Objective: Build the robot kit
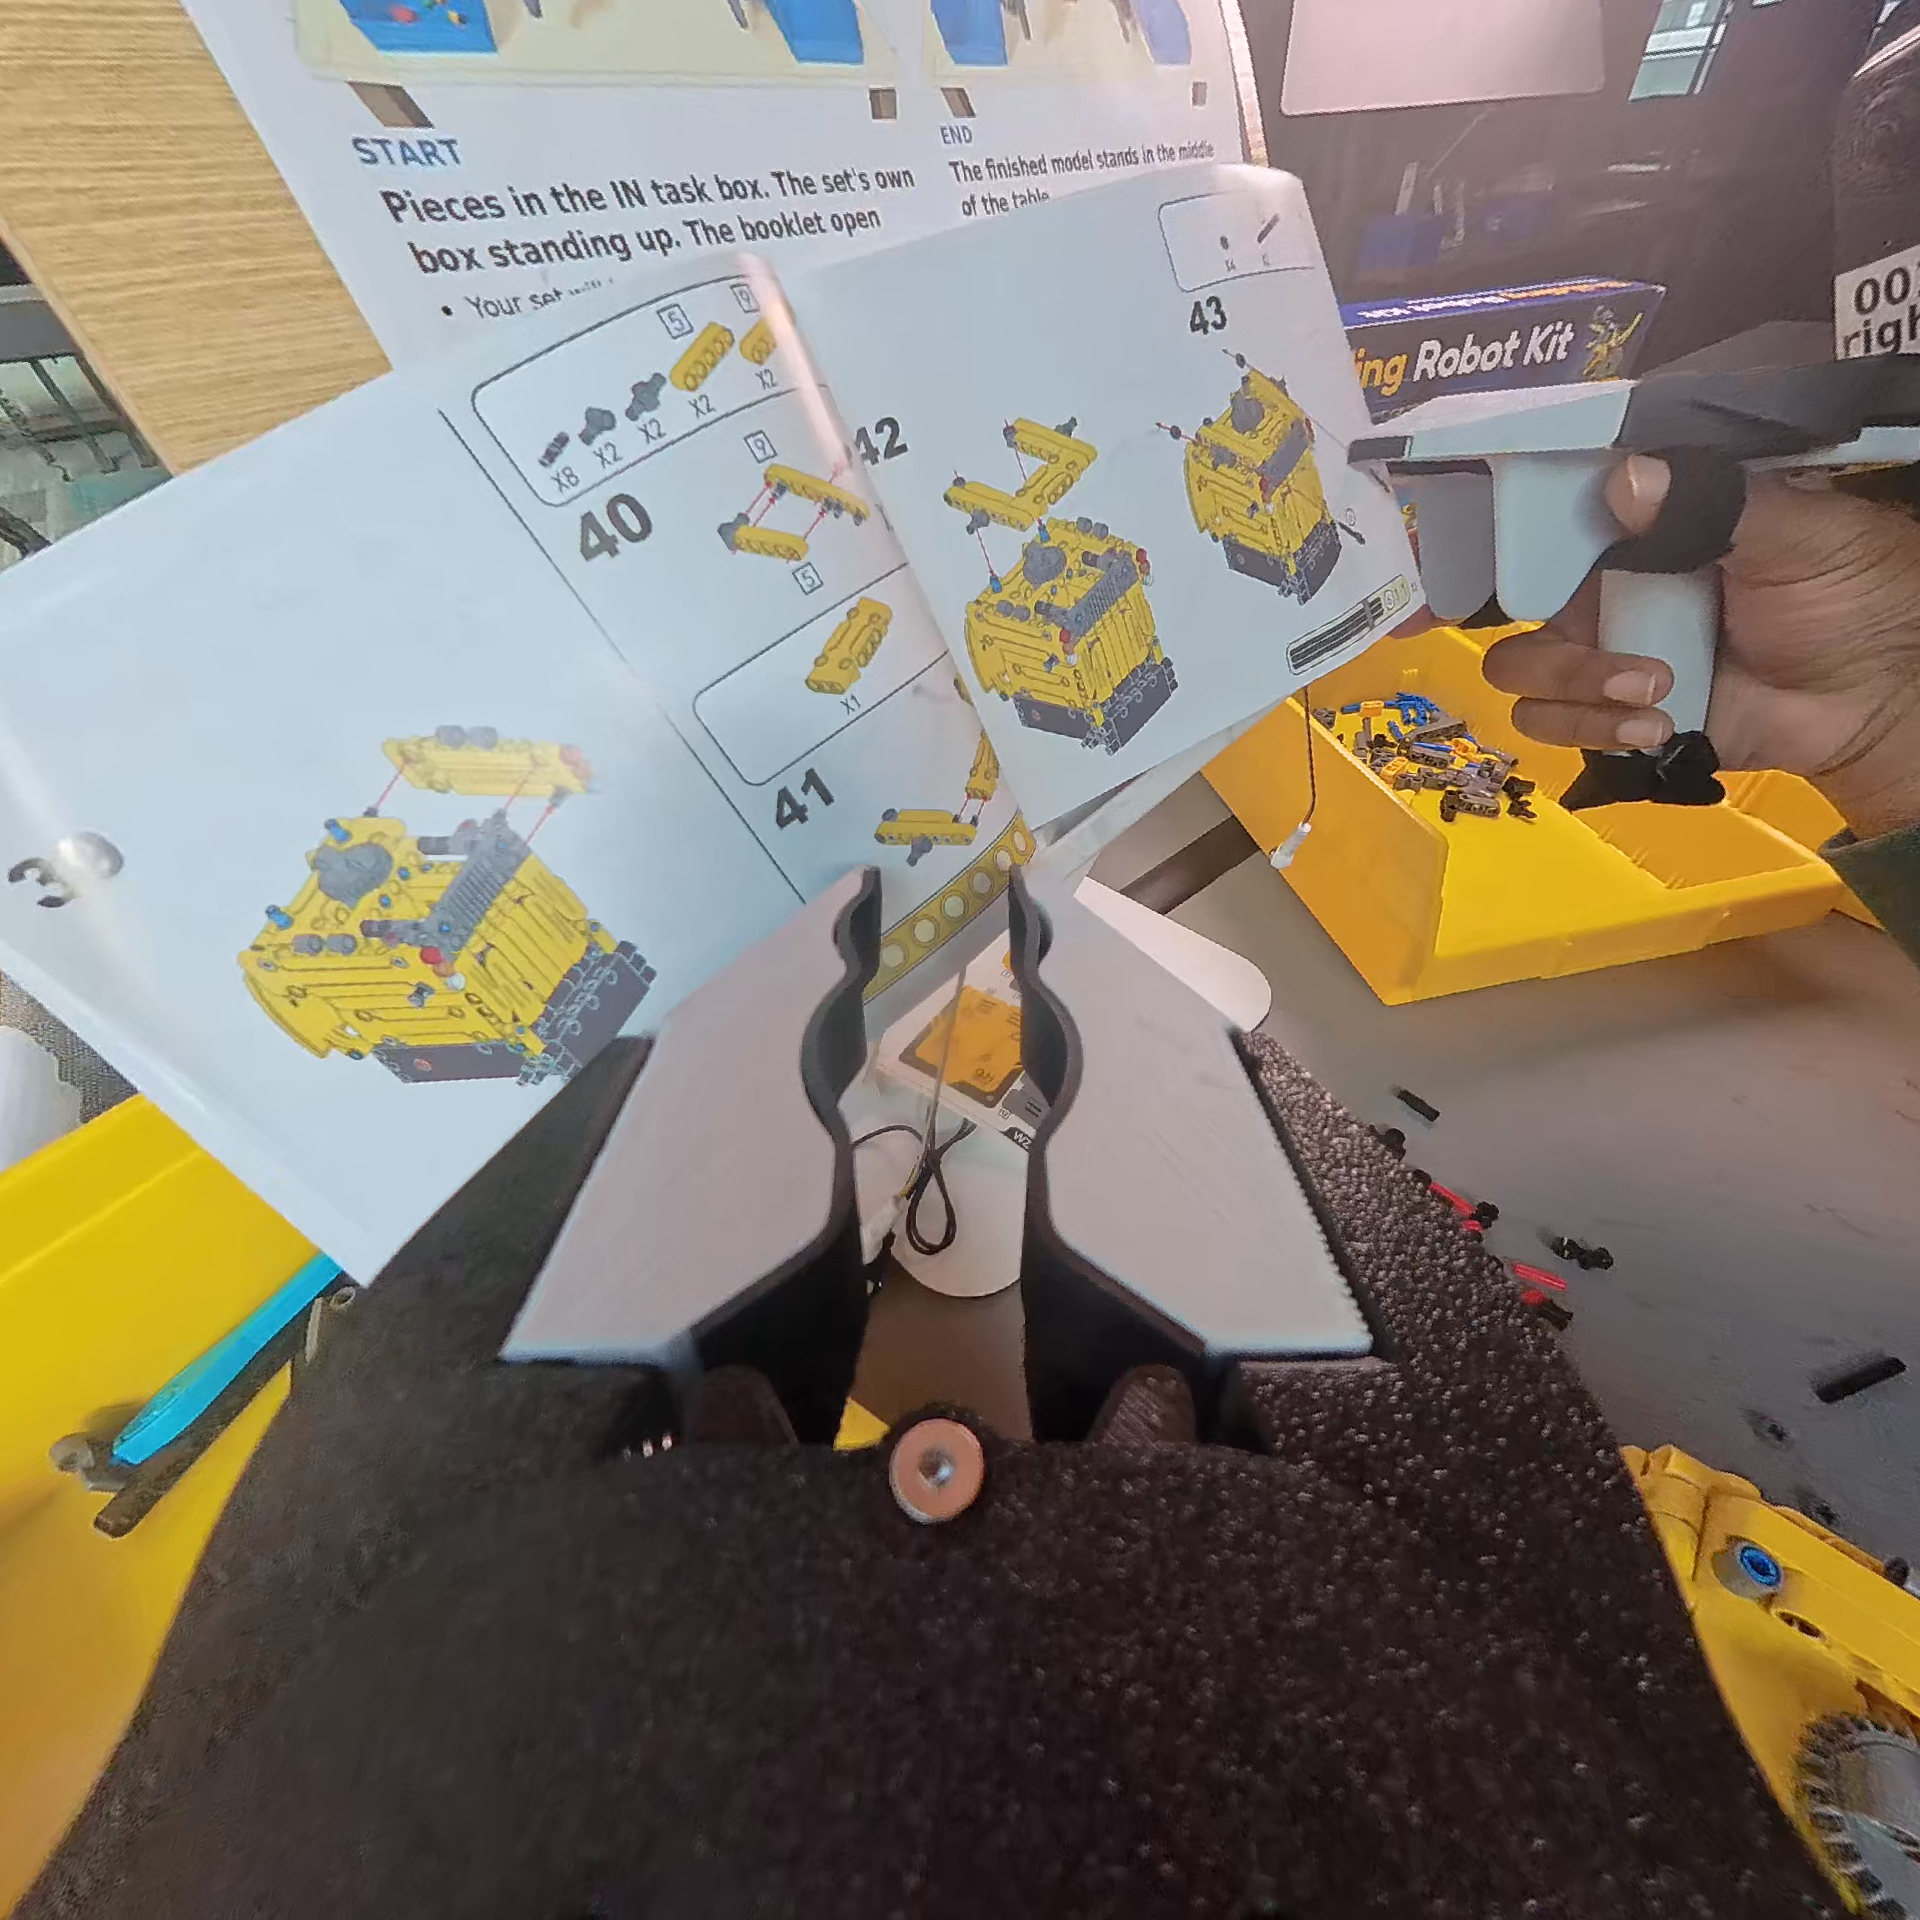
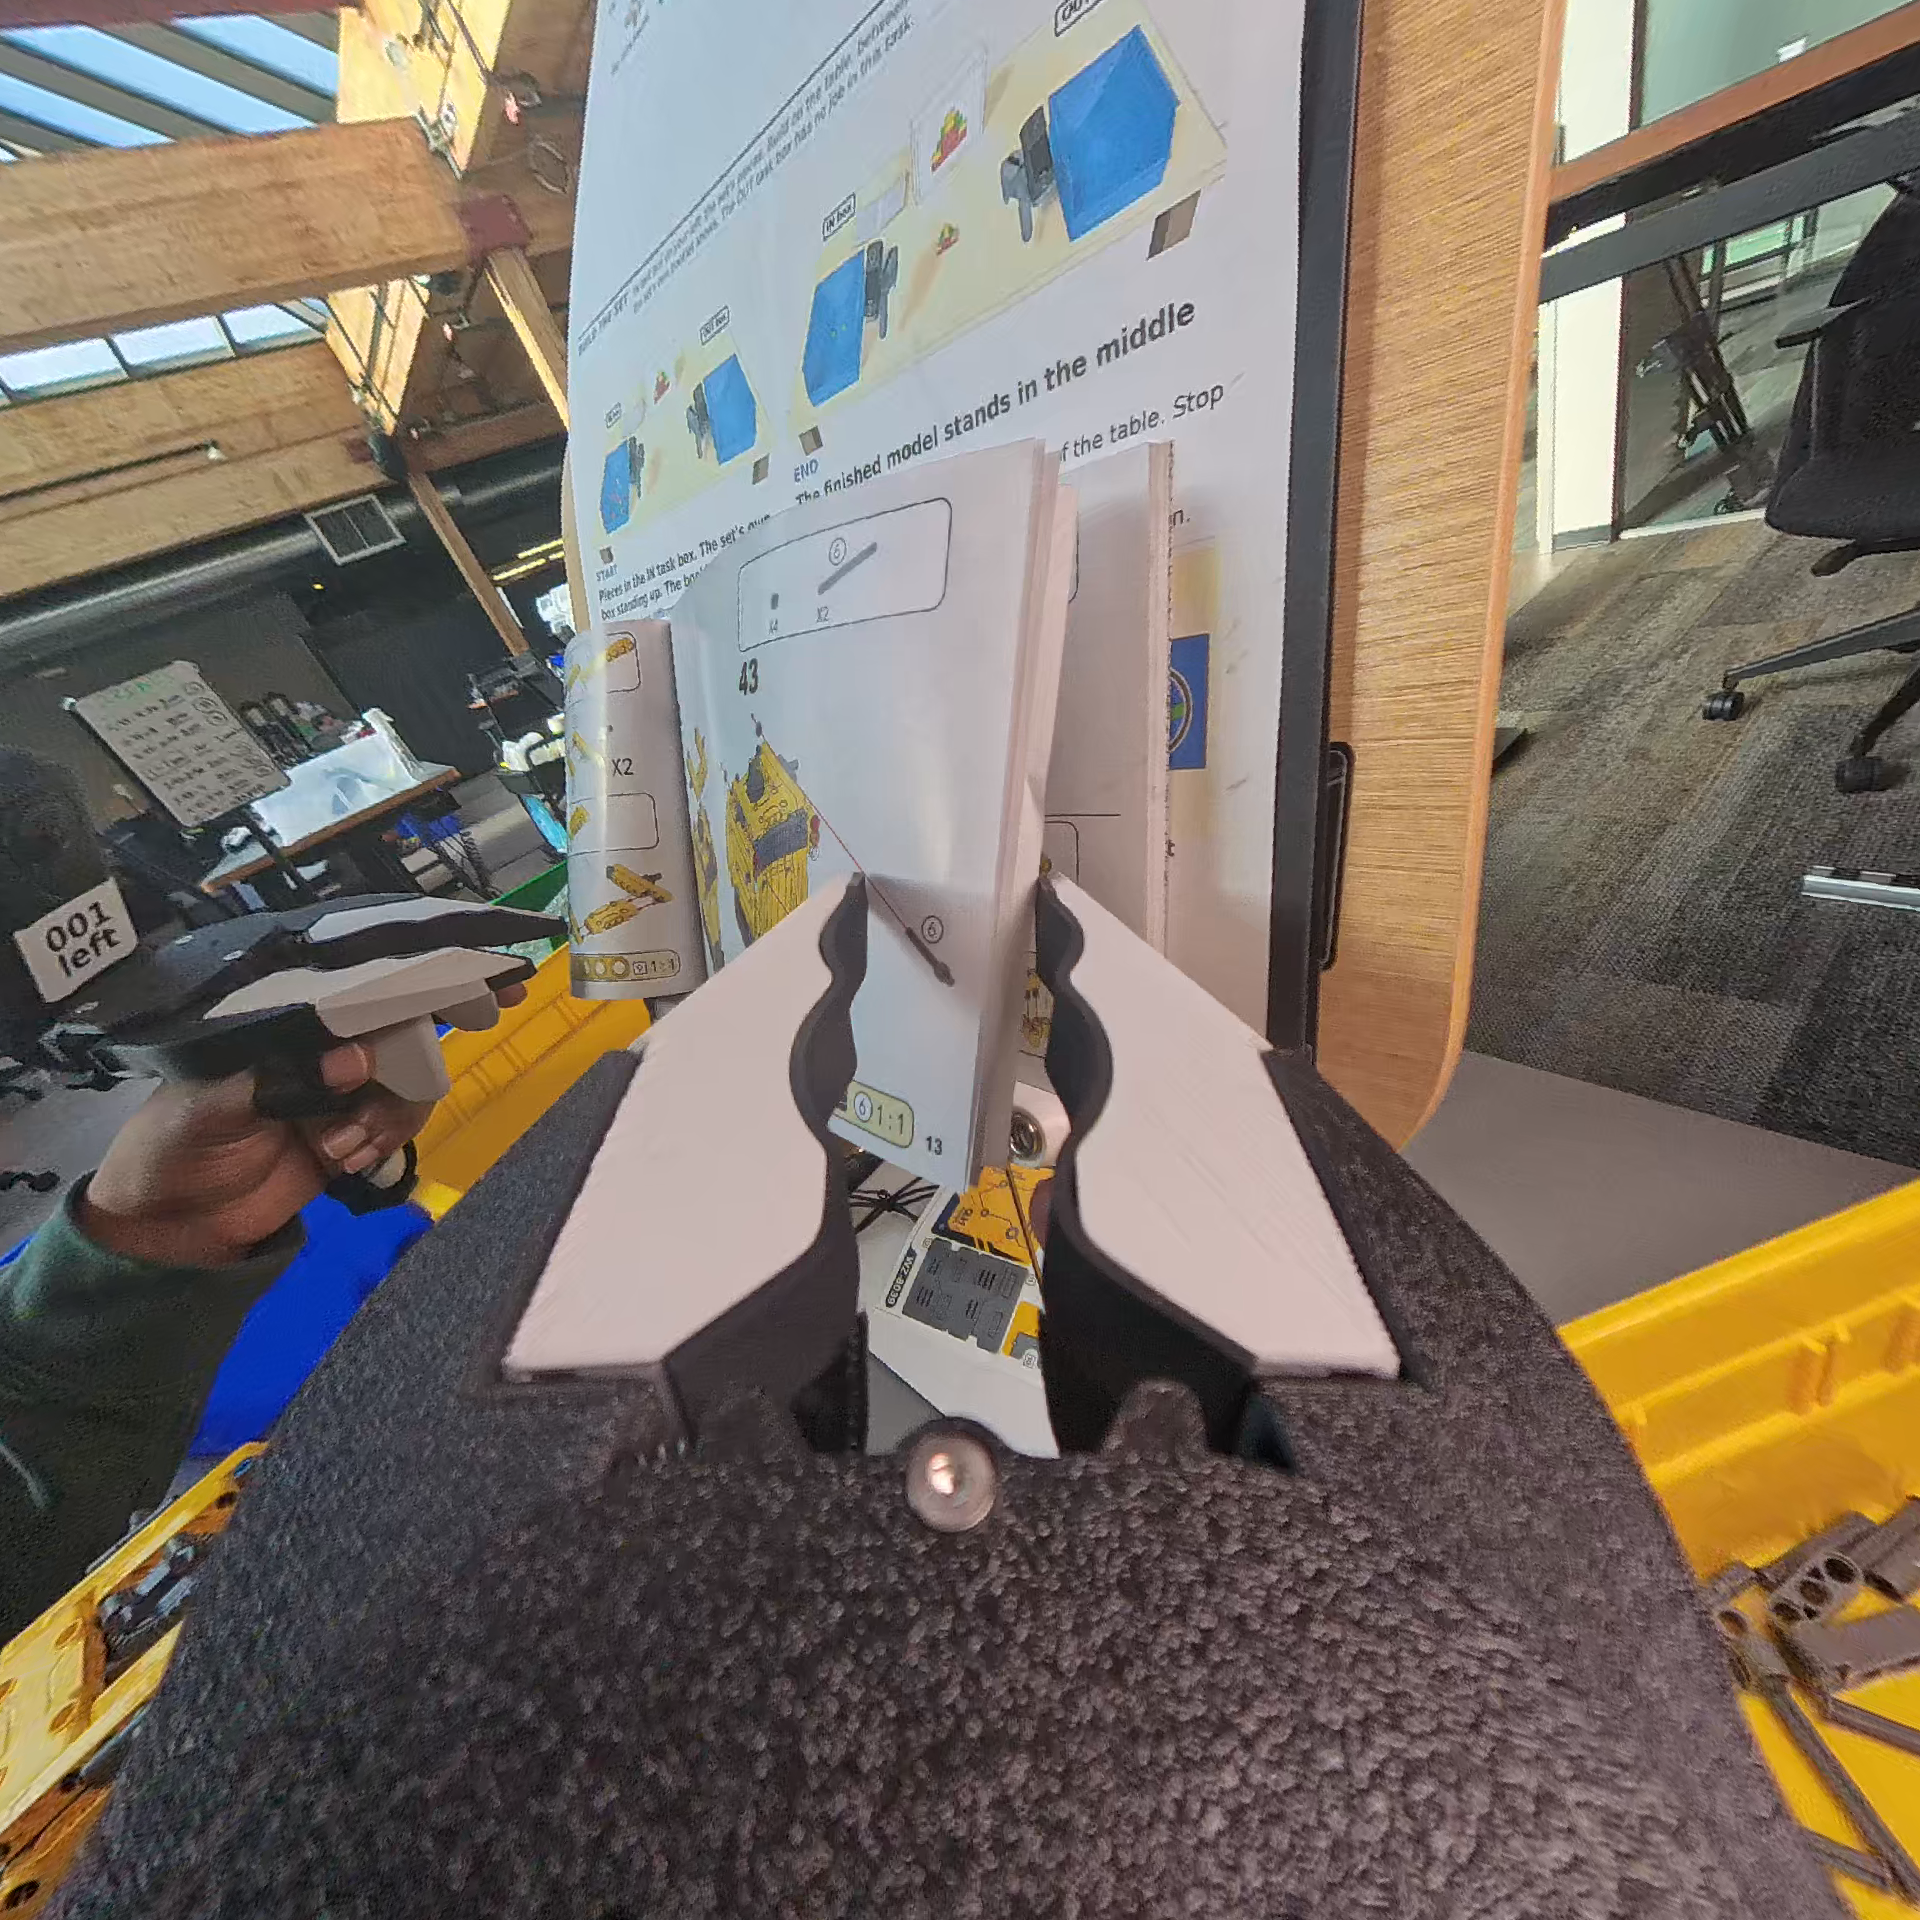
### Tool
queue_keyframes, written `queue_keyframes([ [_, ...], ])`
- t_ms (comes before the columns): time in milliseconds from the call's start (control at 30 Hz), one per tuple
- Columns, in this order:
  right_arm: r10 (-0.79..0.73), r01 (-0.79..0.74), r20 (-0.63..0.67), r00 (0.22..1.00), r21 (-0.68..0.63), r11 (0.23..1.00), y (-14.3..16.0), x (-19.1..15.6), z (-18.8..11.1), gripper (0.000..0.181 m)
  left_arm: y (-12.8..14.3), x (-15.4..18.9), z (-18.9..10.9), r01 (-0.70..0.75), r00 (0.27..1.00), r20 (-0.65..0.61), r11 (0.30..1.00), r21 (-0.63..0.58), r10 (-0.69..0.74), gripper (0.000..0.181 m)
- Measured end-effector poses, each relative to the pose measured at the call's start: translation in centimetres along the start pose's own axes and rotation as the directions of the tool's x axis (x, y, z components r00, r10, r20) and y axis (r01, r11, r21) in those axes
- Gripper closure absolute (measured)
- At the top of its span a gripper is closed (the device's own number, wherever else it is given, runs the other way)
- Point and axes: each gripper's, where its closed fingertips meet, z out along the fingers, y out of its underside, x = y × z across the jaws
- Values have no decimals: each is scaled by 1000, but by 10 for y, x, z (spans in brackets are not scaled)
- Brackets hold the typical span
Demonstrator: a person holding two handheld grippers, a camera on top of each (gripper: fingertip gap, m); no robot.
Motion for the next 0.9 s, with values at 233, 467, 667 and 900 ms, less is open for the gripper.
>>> queue_keyframes([
  [233,9,-12,70,998,49,999,-6,-4,-7,178,4,-5,0,13,1000,7,1000,-8,-13,158],
  [467,-25,14,127,992,84,996,-10,-14,-9,175,8,-11,-1,17,1000,25,1000,-21,-17,158],
  [667,22,-42,302,953,62,997,-5,-36,-12,139,10,-12,-1,14,1000,28,1000,-26,-13,158],
  [900,36,-47,365,930,21,999,6,-41,-13,140,9,-14,-2,17,999,33,1000,-24,-16,158],
])
